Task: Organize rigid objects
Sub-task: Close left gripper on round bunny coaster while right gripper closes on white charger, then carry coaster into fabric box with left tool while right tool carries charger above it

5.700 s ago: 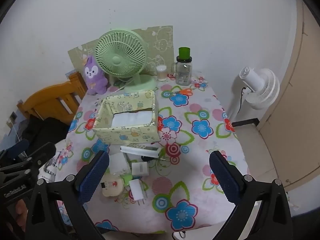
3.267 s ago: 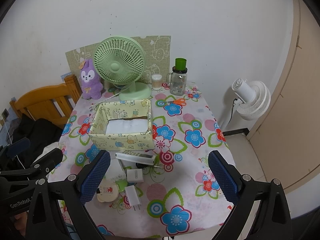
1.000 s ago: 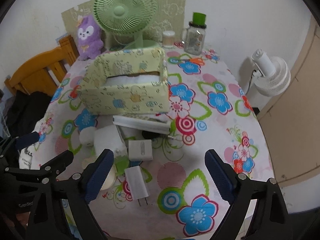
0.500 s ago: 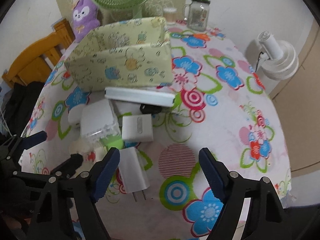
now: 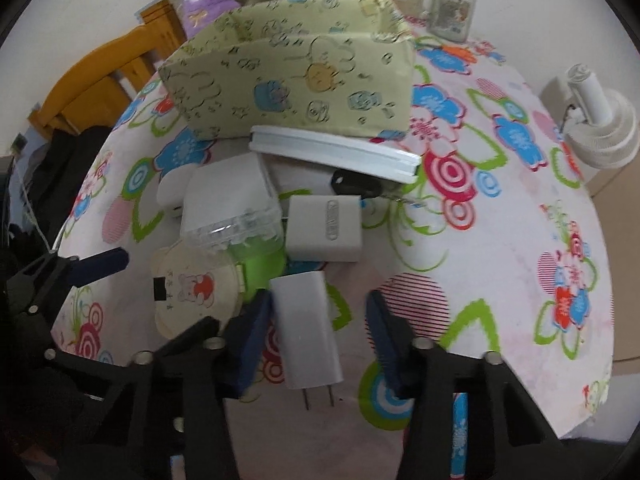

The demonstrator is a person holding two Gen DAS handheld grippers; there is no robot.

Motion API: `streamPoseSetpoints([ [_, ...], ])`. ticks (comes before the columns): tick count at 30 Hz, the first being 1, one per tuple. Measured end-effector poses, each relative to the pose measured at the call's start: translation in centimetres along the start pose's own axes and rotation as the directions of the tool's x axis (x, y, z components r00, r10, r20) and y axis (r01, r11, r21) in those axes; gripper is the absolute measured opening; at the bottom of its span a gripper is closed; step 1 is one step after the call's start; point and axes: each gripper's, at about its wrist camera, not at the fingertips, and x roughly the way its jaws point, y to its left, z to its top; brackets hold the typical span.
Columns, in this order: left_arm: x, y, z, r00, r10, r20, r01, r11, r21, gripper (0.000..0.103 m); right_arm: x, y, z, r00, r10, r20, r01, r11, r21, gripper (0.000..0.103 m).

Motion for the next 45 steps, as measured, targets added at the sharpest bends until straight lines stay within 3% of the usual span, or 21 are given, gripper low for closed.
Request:
streamPoseSetpoints([
  [2, 0.3, -0.4, 0.0, 1.0, -0.005, -0.006, 0.005, 1.0, 0.006, 0.1, 0.4, 0.0, 0.0, 1.0, 0.012, -0.018, -0.012, 1.0, -0.007, 0.031],
  [7, 1.1, -0.8, 0.3, 1.0, -0.011, -0.019, 0.011, 1.0, 0.011, 0.1, 0.5, -0.5, 0.1, 1.0, 0.013, -0.023, -0.014, 1.0, -0.009, 0.03],
  [12, 2.3, -0.4, 0.6, 0.998, -0.025, -0.049, 0.023, 0.999, -0.049, 0.097, 0.4, -1.6, -0.1, 1.0, 0.007, -0.012, -0.007, 1.0, 0.017, 0.03],
  [17, 2.4, -1.3, 0.7, 0.999, 0.036, -0.033, -0.036, 0.999, -0.006, 0.087, 0.9, -1.8, -0.2, 0.999, -0.022, -0.024, 0.022, 0.999, 0.024, 0.03],
  [23, 2.3, -1.7, 0.7, 0.999, 0.015, -0.039, -0.015, 1.0, -0.003, 0.085, 1.1, -1.6, -0.2, 0.999, -0.038, -0.031, 0.038, 0.999, 0.029, 0.03],
  [31, 0.4, -1.4, 0.3, 0.999, -0.001, -0.044, 0.0, 1.0, -0.004, 0.085, 0.5, -1.6, -0.4, 0.998, -0.016, -0.066, 0.021, 0.997, 0.08, 0.03],
  [45, -4.6, 0.0, 1.4, 0.999, -0.04, 0.028, 0.04, 0.999, -0.006, 0.085, -4.3, 0.2, 1.0, 0.999, -0.043, 0.017, 0.042, 0.997, 0.071, 0.03],
])
